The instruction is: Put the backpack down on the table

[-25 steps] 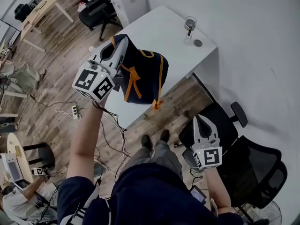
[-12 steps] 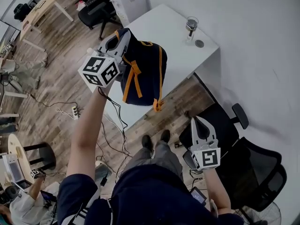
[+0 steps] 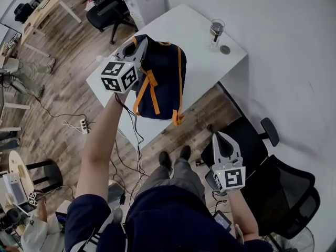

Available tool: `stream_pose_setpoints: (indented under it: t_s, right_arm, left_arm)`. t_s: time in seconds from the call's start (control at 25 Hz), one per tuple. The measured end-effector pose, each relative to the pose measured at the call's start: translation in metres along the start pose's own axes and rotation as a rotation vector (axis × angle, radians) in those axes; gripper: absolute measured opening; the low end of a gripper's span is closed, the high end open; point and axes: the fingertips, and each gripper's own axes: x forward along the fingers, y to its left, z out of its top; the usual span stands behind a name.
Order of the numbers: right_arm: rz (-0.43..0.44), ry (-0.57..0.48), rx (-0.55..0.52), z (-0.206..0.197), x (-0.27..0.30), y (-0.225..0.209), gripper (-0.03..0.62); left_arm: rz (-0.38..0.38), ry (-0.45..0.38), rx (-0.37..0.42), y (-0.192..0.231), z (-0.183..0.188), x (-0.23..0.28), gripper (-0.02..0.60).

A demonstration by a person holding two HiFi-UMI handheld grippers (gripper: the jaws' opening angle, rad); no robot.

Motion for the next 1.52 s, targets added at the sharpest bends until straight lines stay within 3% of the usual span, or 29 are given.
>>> stream_pose_setpoints:
  t_s: [0.76, 1.24, 1.52]
  right_arm:
    - [0.034, 0.053, 0.014, -0.017, 0.022, 0.01, -0.002]
    - [0.051, 0.074, 0.025, -0.021, 0.035, 0.016, -0.002]
    - [0.048, 0.094, 0.044, -0.026, 0.04, 0.015, -0.002]
  left_arm:
    - [0.067, 0.235, -0.034, 0.037, -0.112, 0.037, 0.006]
    - [0.067, 0.294, 0.007, 0.05, -0.155, 0.042, 0.005]
    - [0.085, 0.362, -0.02, 0.062, -0.185, 0.044, 0.006]
